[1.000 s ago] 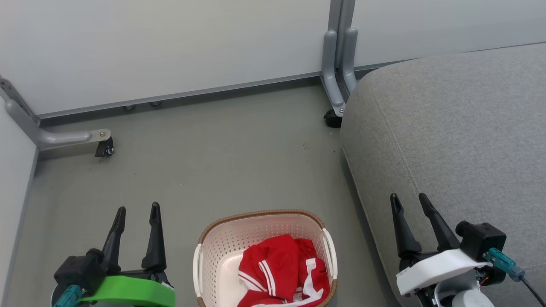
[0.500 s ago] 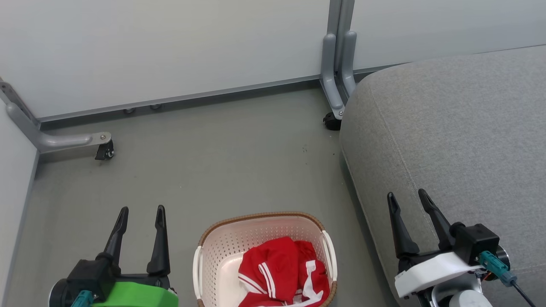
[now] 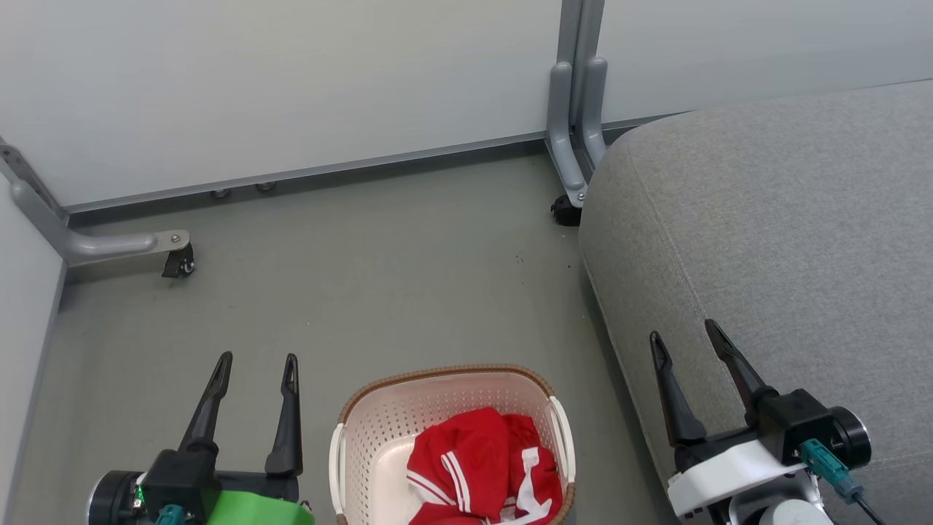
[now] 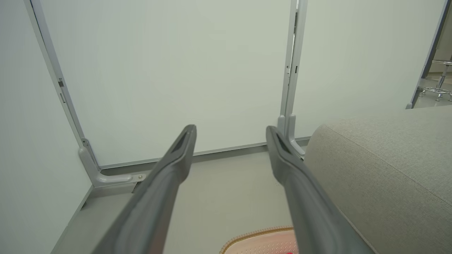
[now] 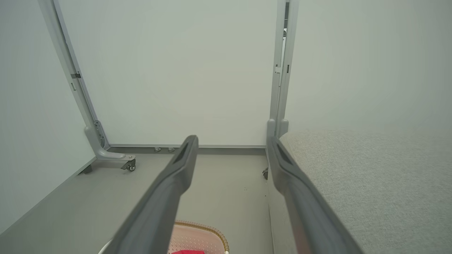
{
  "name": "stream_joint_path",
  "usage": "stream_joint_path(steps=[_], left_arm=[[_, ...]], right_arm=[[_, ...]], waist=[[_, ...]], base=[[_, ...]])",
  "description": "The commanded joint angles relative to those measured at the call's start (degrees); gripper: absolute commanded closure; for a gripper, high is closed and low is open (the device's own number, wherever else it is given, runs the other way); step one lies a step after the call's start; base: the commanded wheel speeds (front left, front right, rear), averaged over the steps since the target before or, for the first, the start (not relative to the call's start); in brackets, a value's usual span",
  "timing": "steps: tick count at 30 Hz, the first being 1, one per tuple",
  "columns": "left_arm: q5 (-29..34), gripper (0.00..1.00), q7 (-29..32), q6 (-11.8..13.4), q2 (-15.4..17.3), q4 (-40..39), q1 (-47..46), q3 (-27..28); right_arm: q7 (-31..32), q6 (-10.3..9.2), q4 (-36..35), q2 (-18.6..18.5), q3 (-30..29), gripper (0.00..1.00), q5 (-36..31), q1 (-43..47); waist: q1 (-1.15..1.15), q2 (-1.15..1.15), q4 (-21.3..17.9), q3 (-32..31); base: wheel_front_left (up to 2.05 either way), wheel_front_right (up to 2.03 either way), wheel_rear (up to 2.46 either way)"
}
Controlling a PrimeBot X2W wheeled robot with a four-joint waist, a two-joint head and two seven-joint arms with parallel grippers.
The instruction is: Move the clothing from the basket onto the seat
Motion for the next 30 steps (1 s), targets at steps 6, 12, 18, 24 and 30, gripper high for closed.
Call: stream_joint_path(steps=[6, 12, 18, 24, 30], left_arm=[[3.54, 0.00, -1.08, -0.29, 0.34, -0.76, 1.19, -0.17], [6.15, 0.00, -1.59, -0.34, 0.59, -1.30, 1.57, -0.58], [5.80, 0.00, -1.52, -0.36, 0.82, -0.91, 1.71, -0.53], [5.79, 0.00, -1.52, -0.35, 0.89, -0.85, 1.71, -0.75], [5.82, 0.00, -1.52, -0.38, 0.99, -0.77, 1.71, -0.82]], right_arm=[[-1.05, 0.00, -0.76, -0.26, 0.38, 0.00, -3.45, 0.71], [-1.57, 0.00, -1.04, -0.28, 0.71, 0.00, -5.80, 0.87], [-1.54, 0.00, -0.95, -0.28, 0.83, 0.00, -5.30, 0.97], [-1.52, 0.00, -1.00, -0.28, 0.99, 0.00, -5.02, 0.59], [-1.52, 0.00, -1.17, -0.28, 1.13, 0.00, -4.71, 0.37]], waist=[[0.00, 0.00, -0.19, -0.35], [0.00, 0.00, -0.36, -0.45], [0.00, 0.00, -0.52, -0.53], [0.00, 0.00, -0.60, -0.47], [0.00, 0.00, -0.58, -0.24]], base=[[0.00, 0.00, 0.00], [0.00, 0.00, 0.00], [0.00, 0.00, 0.00], [0.00, 0.00, 0.00], [0.00, 0.00, 0.00]])
